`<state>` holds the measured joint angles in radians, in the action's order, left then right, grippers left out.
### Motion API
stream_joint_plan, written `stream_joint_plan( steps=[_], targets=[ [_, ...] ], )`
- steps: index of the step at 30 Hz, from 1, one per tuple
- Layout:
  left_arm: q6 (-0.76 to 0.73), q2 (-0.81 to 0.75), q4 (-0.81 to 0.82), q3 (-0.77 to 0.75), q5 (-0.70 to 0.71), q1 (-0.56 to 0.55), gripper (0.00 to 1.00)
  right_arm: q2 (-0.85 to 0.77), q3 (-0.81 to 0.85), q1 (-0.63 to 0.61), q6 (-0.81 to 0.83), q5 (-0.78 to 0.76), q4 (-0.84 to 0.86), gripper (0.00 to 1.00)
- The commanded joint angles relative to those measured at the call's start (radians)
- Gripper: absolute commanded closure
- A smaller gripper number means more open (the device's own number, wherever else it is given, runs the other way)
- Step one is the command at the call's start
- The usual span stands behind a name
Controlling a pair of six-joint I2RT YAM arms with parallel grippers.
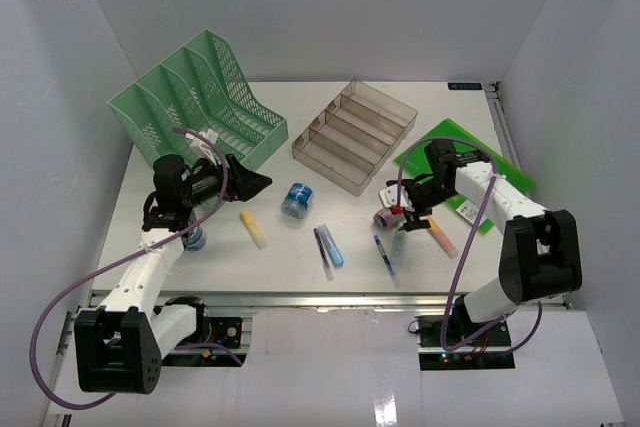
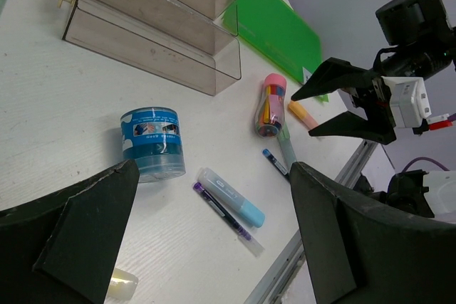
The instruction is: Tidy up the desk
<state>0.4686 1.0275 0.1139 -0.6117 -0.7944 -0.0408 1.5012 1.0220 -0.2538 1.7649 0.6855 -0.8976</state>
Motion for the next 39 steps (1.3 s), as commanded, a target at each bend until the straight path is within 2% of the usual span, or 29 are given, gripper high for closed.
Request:
stream_joint_plan(
  steps=[1, 19, 26, 31, 33, 36, 39],
  targets=[
    [-0.017, -0.004, 0.012, -0.011, -0.017, -0.007, 0.02, 0.057, 0.046, -0.027, -0.056, -0.039, 0.06, 0.25],
    [-0.022, 0.006, 0.009, -0.016, -0.018, -0.007, 0.02, 0.248, 0.102, -0.047, -0.189, -0.2, 0.222, 0.4],
    [-0.024, 0.009, 0.009, -0.018, -0.018, -0.007, 0.02, 0.268, 0.121, -0.045, -0.196, -0.2, 0.241, 0.56],
    [-0.025, 0.013, 0.007, -0.018, -0.018, -0.007, 0.02, 0.229, 0.117, -0.043, -0.198, -0.159, 0.241, 0.73],
    [-0.025, 0.015, 0.007, -0.018, -0.019, -0.007, 0.02, 0.2, 0.115, -0.041, -0.207, -0.135, 0.241, 0.76],
    [-0.025, 0.014, 0.007, -0.019, -0.022, -0.007, 0.02, 0.16, 0.136, -0.036, -0.304, -0.109, 0.241, 0.88],
    [-0.025, 0.014, 0.007, -0.018, -0.022, -0.007, 0.02, 0.096, 0.172, -0.01, -0.403, -0.067, 0.24, 0.92]
  ],
)
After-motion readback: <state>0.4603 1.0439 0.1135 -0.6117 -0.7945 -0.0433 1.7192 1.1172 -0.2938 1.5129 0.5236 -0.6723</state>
